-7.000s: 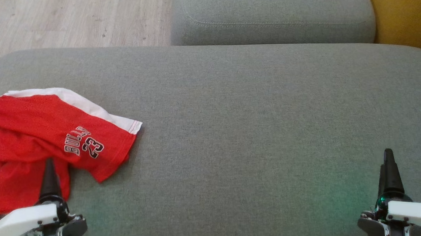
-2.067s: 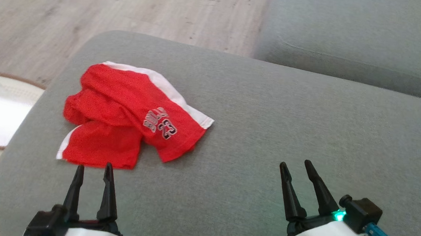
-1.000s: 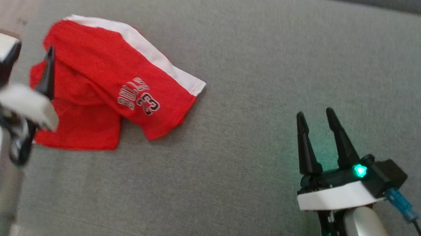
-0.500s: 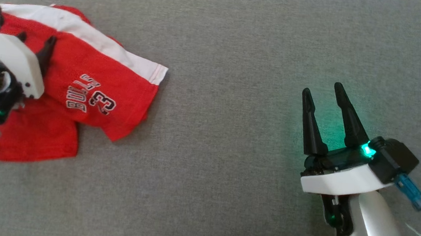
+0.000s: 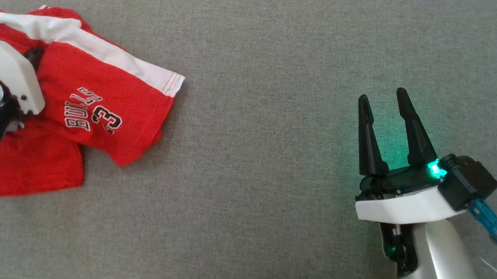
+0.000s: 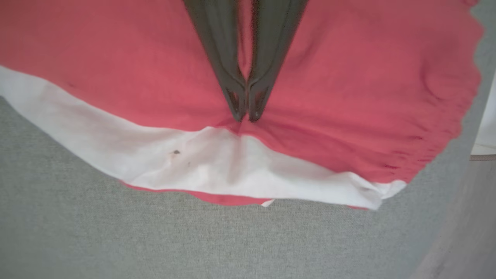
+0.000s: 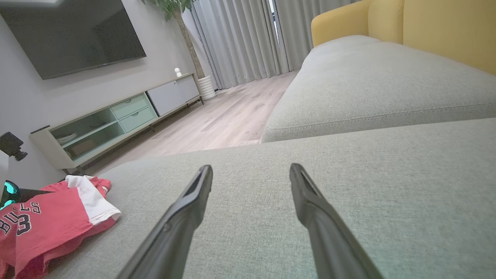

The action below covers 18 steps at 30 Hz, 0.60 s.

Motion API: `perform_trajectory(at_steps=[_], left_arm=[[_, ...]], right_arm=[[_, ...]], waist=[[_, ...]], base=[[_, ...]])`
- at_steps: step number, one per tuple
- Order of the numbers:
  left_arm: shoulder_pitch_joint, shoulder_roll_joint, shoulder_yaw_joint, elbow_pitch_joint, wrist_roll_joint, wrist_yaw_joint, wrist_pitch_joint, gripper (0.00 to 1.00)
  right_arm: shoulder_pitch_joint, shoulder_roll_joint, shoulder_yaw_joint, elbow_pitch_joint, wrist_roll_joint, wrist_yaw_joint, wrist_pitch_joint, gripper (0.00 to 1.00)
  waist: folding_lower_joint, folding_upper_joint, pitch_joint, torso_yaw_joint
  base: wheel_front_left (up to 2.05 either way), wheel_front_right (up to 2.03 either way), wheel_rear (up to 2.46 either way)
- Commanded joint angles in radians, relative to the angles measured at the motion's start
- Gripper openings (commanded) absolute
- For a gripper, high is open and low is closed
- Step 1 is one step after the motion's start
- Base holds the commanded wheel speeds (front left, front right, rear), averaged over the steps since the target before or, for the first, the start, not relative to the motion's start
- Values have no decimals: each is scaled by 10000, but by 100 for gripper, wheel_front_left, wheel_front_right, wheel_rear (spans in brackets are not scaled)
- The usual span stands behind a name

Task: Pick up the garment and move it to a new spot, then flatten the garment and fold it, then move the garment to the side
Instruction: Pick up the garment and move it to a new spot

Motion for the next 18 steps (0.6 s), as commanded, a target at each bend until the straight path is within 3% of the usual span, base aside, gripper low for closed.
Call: perform_trajectory(at_steps=[1,6,11,18], left_arm=[[-478,666,247,-124,-71,18,-270,0],[-723,691,293,-202,-271,18,-1146,0],[-1135,584,542,-520,-179,18,-3441,0],[-1390,307,708,-1424,-40,18,-5719,0]], right_arm=[[-128,-16,216,-308,98,-7,-107,100],[-111,-16,205,-237,190,-7,-107,100],[42,-16,202,-152,399,-7,-107,100],[313,-16,210,-21,539,-7,-107,100]], waist=[[0,0,-99,-4],[0,0,-341,13],[0,0,-912,57],[0,0,-1638,220]], base=[[0,0,0],[0,0,0],[0,0,0],[0,0,0]])
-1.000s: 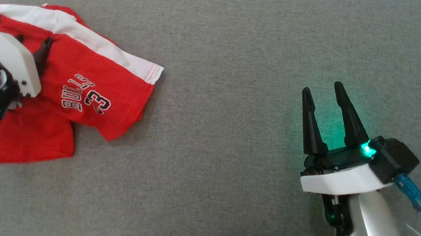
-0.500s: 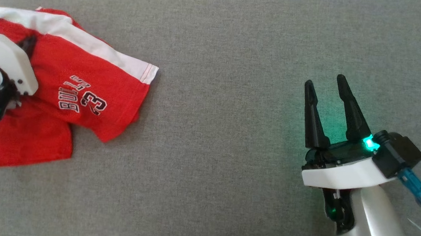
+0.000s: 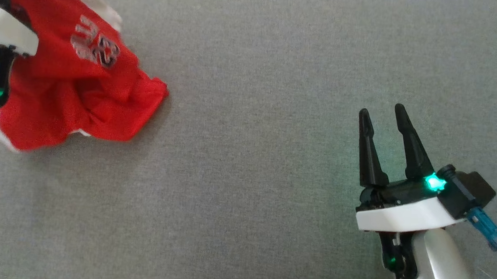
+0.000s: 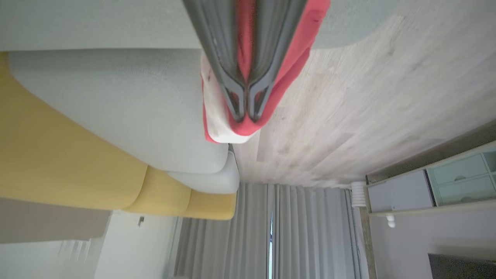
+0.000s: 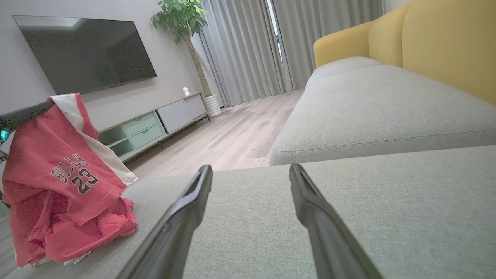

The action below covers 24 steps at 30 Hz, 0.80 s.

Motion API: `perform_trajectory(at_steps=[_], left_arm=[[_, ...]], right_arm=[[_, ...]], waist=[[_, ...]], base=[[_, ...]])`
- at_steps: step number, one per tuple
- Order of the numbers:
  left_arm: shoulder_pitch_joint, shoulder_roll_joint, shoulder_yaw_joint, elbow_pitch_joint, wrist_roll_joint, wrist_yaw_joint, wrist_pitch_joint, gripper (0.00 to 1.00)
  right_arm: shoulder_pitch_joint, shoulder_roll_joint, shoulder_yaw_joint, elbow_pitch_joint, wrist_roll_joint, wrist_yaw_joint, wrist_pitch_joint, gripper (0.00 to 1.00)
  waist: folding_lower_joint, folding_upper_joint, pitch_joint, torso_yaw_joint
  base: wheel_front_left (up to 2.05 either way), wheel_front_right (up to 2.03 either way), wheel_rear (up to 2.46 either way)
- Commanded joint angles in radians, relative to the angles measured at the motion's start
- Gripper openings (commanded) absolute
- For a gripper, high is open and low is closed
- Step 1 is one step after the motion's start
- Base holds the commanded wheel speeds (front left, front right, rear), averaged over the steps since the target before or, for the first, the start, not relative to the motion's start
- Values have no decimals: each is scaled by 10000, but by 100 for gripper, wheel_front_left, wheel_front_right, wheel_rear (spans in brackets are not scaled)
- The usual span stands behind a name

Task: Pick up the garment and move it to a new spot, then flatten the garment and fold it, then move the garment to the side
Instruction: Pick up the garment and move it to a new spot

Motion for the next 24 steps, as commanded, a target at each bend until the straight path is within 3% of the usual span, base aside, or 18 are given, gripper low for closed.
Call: perform_trajectory(at_steps=[1,6,12,18,24], left_arm=[[-611,501,464,-407,126,18,-199,0],[-530,463,304,-1390,295,28,-595,0],[-271,289,-83,-2918,458,331,-188,0],[-12,-56,-674,-4330,739,864,475,0],[107,-889,-1344,-5108,808,1239,943,0]], right_arm=[[-19,-18,220,-306,56,-7,-107,100],[110,-18,239,-254,205,-7,-107,100],[182,-18,374,-284,447,-7,-107,100],[112,-18,370,-383,668,-7,-107,100],[-169,-18,455,-526,851,-7,-107,100]], waist=[[2,0,-241,53],[2,0,-684,49],[2,0,-1011,-284],[2,0,-1064,-1012],[2,0,-707,-2092]], base=[[0,0,0],[0,0,0],[0,0,0],[0,0,0],[0,0,0]])
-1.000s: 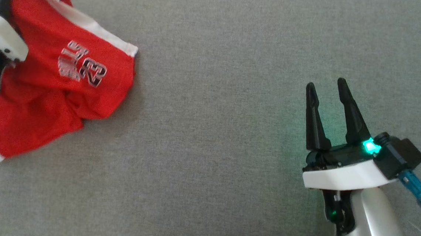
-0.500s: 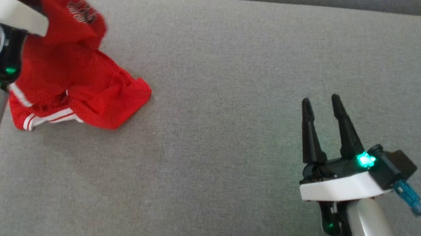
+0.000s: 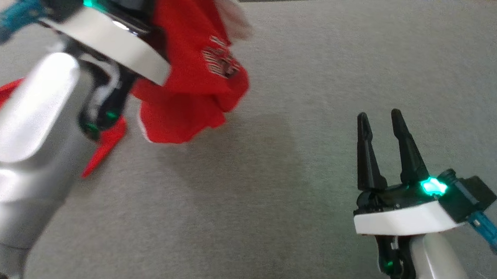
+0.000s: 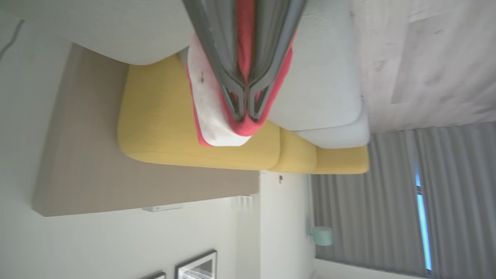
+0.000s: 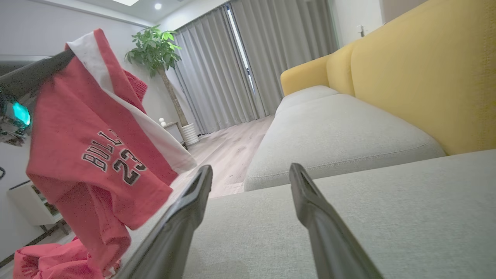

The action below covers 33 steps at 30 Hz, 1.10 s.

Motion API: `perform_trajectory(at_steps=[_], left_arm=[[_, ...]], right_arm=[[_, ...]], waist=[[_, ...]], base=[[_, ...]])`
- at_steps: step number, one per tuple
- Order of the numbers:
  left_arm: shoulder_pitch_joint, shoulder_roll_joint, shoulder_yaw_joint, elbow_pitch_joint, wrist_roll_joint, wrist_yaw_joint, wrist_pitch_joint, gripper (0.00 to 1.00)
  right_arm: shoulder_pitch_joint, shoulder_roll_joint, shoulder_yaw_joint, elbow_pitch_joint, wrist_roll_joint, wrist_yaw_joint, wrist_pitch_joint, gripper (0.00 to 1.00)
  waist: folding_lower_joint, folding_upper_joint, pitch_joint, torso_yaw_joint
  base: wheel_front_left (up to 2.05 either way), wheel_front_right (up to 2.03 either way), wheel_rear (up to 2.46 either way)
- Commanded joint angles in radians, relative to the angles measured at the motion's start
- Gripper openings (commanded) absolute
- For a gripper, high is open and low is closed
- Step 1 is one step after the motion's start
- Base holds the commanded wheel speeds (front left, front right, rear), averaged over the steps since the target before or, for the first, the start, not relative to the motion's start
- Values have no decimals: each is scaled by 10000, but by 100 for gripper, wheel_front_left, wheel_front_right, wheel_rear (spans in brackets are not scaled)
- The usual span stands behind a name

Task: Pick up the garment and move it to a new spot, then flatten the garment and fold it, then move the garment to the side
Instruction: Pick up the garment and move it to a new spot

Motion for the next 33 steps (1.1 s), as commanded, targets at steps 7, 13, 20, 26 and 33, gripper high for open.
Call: perform_trajectory(at_steps=[7,13,20,26,33], left_arm=[[-1004,-720,-282,165,424,241,182,0],[-1659,-1159,-227,1689,550,232,-287,100],[-2009,-997,-19,3666,799,-54,-1592,100],[-950,-694,84,4016,835,-363,-2581,100],[1650,-600,991,2363,1099,-56,-2785,100]], right_arm=[[-860,-20,370,-658,591,-7,-107,100],[-1021,-20,289,-787,852,-7,-107,100],[-982,-20,59,-857,789,-7,-107,100],[-696,-20,-279,-733,261,-7,-107,100],[-193,-20,-758,-522,-243,-7,-107,100]], waist=[[0,0,1034,-2075],[0,0,1456,-2681],[0,0,1487,-2452],[0,0,973,-1415],[0,0,224,-157]], base=[[0,0,0],[0,0,0],[0,0,0],[0,0,0],[0,0,0]])
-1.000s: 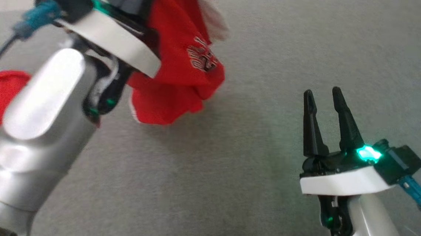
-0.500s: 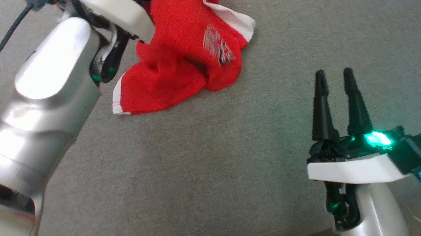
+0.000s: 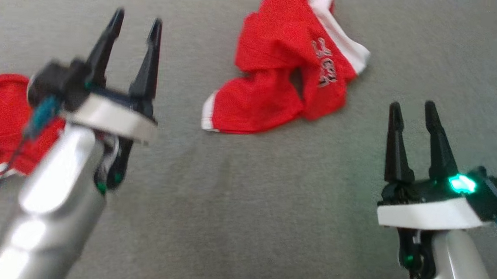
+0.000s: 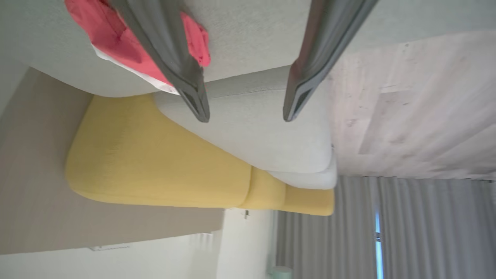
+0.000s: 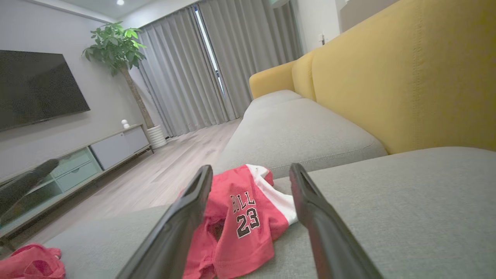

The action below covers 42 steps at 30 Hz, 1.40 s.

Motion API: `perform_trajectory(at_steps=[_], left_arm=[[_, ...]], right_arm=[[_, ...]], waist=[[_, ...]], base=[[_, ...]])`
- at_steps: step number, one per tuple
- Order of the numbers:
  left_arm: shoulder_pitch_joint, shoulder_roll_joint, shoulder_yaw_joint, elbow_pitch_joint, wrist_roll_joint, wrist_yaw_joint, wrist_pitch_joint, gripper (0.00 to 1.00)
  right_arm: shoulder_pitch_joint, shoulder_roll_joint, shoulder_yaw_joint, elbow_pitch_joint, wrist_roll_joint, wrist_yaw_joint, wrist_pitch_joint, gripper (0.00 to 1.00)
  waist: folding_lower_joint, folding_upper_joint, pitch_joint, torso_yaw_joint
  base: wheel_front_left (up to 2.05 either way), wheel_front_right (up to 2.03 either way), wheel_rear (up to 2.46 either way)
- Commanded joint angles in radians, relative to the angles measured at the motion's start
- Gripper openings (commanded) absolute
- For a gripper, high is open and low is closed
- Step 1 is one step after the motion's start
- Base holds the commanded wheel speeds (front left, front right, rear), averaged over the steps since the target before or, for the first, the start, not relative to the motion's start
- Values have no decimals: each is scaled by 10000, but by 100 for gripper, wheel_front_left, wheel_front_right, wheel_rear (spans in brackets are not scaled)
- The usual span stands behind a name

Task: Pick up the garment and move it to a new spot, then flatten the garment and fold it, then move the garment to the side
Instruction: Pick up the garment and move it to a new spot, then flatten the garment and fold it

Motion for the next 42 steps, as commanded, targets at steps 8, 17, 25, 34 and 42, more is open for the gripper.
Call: perform_trajectory(at_steps=[8,17,25,34,42], left_arm=[[3385,-663,2105,-2769,1352,617,-93,100],[4984,-1994,3378,-3223,2480,-155,-94,100],[4896,-2421,3655,-3005,2932,-726,-94,100],[4615,-2556,3437,-2659,2954,-958,-95,100],[4381,-2566,2940,-2574,2466,-954,-95,100]], right_arm=[[482,-26,-206,-193,-249,-7,-105,100],[823,-26,-368,-89,-422,-7,-105,100],[442,-26,507,602,-1193,-7,-105,100],[-1531,-26,2758,3372,-2103,-7,740,100],[-3170,-26,3023,5667,-3298,-7,1521,100]], waist=[[1,0,-968,1340],[1,0,-1273,1630],[1,0,-871,2041],[1,0,-370,2692],[1,0,-156,3447]], base=[[0,0,0],[0,0,0],[0,0,0],[0,0,0],[0,0,0]])
